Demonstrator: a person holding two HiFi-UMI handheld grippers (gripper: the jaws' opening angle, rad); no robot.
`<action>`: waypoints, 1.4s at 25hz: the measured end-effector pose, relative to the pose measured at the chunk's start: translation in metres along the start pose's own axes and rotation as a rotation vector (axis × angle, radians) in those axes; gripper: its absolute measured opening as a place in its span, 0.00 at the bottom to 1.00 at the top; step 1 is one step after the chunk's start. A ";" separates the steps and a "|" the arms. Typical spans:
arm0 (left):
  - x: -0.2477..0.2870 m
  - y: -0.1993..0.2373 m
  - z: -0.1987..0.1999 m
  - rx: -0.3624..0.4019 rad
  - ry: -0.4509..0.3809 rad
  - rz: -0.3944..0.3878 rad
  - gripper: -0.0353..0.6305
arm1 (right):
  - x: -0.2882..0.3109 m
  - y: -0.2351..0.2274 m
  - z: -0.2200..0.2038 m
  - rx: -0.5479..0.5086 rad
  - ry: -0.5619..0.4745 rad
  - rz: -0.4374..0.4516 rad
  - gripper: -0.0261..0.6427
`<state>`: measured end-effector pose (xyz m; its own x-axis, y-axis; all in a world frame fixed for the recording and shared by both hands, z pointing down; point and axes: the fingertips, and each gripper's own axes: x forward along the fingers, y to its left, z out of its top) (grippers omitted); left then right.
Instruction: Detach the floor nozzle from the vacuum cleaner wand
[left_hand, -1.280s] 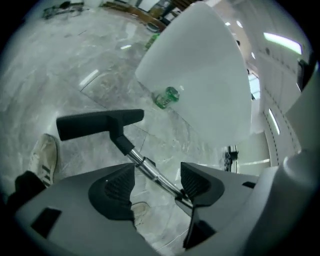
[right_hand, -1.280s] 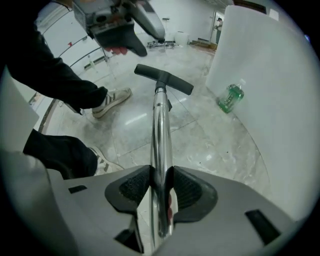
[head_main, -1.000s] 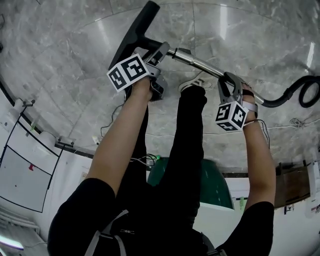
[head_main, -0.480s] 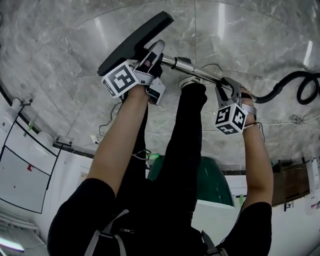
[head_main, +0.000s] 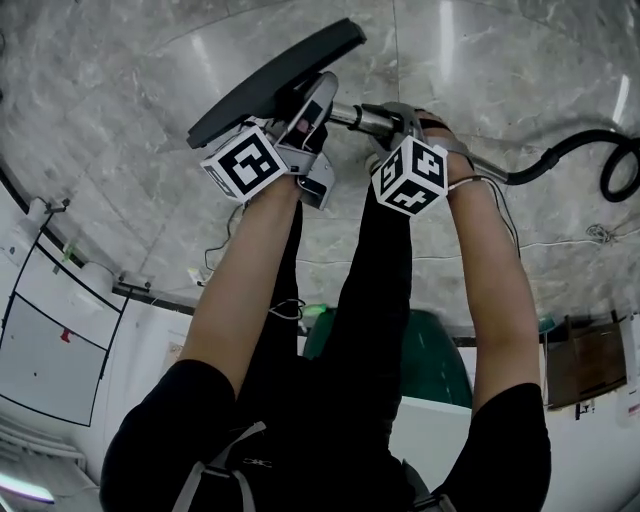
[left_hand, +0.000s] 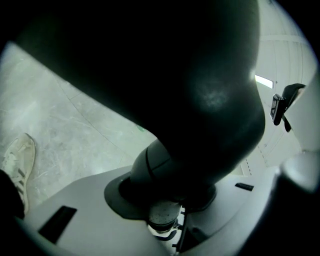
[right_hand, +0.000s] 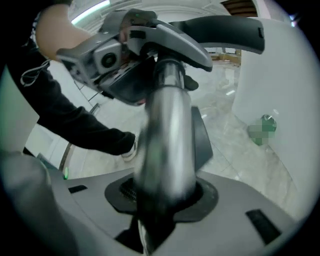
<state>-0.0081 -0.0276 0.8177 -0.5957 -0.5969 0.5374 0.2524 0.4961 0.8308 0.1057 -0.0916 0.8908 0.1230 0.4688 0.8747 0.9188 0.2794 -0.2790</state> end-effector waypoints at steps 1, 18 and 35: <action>-0.002 -0.002 -0.003 -0.004 0.009 0.008 0.27 | 0.003 0.003 0.010 0.026 -0.010 0.018 0.28; -0.018 -0.104 0.023 0.368 0.204 -0.232 0.24 | -0.068 0.047 0.072 0.243 -0.193 0.435 0.17; -0.119 -0.039 0.207 0.310 -0.178 -0.066 0.24 | -0.068 0.050 -0.110 0.296 0.119 0.195 0.12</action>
<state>-0.1052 0.1543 0.6916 -0.7331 -0.5286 0.4279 -0.0178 0.6440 0.7648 0.1845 -0.2022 0.8608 0.3436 0.4414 0.8289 0.7276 0.4329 -0.5321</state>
